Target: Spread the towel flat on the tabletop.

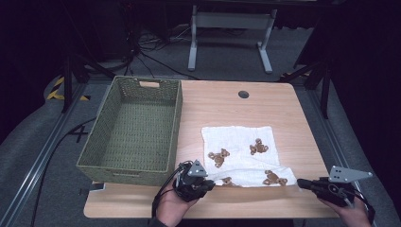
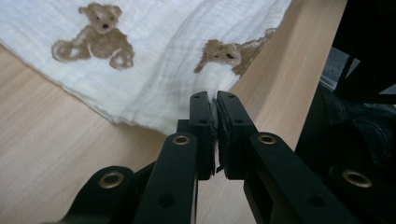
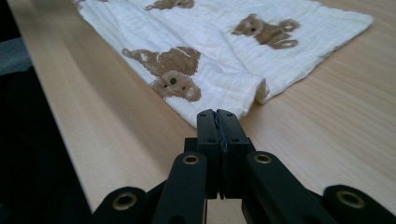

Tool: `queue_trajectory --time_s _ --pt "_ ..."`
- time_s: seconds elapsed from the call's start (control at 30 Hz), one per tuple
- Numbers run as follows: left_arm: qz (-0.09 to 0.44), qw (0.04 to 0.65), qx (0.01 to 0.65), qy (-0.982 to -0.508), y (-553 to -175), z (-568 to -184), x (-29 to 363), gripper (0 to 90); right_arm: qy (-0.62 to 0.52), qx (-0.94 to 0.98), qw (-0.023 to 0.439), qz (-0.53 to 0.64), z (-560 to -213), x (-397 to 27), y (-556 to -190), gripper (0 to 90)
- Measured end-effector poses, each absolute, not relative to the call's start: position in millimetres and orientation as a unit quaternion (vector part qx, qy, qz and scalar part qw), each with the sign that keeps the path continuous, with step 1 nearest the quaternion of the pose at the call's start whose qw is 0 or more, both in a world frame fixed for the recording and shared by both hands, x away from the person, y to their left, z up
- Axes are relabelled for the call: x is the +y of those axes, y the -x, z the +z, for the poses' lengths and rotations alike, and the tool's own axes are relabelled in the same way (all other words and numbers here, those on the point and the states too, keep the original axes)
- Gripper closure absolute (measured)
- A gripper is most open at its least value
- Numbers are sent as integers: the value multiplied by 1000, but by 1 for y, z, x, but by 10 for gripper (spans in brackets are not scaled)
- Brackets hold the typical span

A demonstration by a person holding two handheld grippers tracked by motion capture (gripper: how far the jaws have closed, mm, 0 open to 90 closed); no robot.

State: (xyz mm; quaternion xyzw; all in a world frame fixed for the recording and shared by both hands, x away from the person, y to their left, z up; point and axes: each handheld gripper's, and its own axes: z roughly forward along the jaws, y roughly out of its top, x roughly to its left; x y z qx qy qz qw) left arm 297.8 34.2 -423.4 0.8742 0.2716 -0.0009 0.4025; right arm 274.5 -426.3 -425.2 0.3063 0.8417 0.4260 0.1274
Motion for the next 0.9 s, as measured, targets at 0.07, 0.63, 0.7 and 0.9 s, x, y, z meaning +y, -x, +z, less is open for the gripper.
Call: queue_trajectory --time_s 0.07,0.63,0.7,0.9 --pt "-2 401 272 -875 -296 -426 37 852 -304 842 122 429 -426 -425 -272 892" --pt "22 399 303 -865 -313 -429 32 582 -299 852 108 417 -432 -411 -292 673" --pt "24 399 305 -864 -316 -430 29 575 -300 851 109 416 -432 -410 -293 666" --pt "29 398 298 -867 -328 -429 15 568 -307 851 120 410 -432 -405 -309 617"
